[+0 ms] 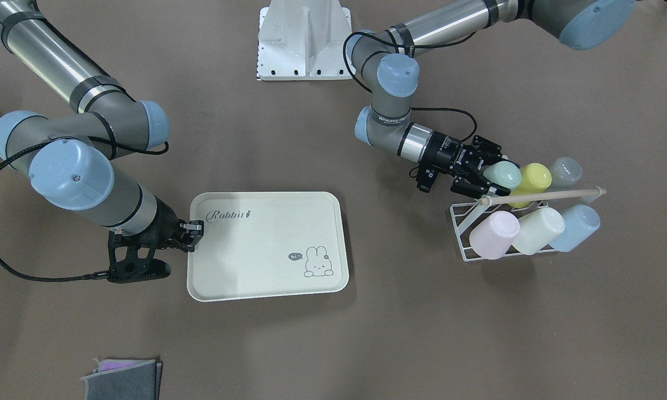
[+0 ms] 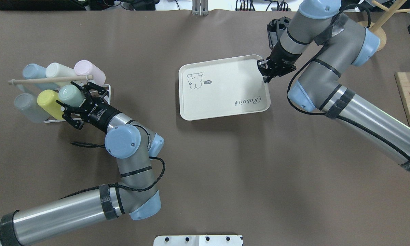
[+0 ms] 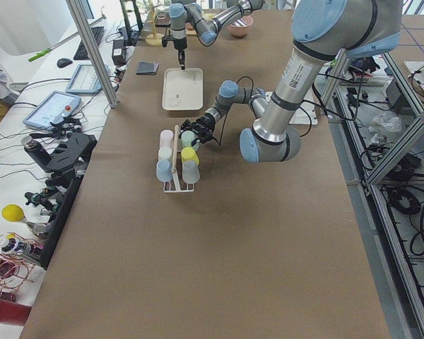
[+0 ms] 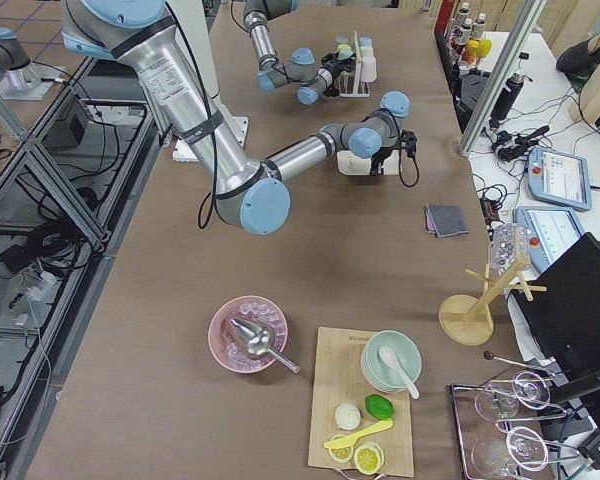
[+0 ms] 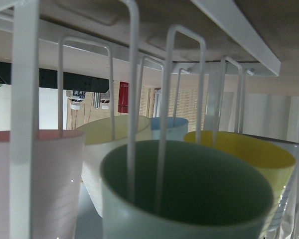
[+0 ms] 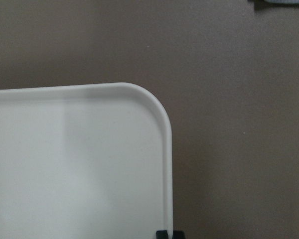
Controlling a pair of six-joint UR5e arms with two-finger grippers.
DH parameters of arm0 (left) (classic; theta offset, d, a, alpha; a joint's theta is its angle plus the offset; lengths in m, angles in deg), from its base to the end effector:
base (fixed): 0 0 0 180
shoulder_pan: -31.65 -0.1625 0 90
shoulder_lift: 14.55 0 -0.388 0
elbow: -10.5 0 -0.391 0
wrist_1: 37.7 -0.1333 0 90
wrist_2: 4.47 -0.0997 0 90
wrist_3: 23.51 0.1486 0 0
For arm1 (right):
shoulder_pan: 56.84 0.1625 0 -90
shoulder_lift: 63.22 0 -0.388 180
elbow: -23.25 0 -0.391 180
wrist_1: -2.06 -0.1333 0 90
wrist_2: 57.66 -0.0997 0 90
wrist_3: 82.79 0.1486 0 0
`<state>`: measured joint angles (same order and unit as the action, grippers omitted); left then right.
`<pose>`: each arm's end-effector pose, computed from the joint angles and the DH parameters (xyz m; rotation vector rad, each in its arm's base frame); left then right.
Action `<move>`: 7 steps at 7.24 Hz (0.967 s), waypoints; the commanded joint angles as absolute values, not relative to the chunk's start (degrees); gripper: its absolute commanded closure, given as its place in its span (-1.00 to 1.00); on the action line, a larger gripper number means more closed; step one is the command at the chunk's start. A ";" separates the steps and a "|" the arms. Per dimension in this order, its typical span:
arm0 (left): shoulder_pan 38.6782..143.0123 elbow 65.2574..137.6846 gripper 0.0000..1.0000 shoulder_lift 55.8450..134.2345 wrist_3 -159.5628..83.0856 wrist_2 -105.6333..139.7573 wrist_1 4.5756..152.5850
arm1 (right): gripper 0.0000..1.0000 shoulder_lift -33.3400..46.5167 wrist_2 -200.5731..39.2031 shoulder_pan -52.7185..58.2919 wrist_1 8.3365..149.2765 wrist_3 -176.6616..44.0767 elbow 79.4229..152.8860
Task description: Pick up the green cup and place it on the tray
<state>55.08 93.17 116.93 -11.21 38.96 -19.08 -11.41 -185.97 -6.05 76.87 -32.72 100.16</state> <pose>0.4529 -0.4592 0.3754 -0.2095 -1.0864 1.5126 -0.4393 -0.6036 0.3261 0.0312 -0.9288 -0.0593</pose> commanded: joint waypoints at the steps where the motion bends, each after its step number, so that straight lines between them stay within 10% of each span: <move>1: 55.38 99.94 0.99 116.93 -10.85 39.03 -24.23 | 1.00 -14.60 -185.10 -6.22 74.05 -32.43 96.04; 7: 54.85 110.35 1.00 124.90 -14.08 53.16 -22.44 | 1.00 -17.79 -182.73 -10.61 57.70 -15.74 87.14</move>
<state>54.88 110.22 121.70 -11.89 49.92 -25.48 -18.11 -183.10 -9.55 59.58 -17.95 87.69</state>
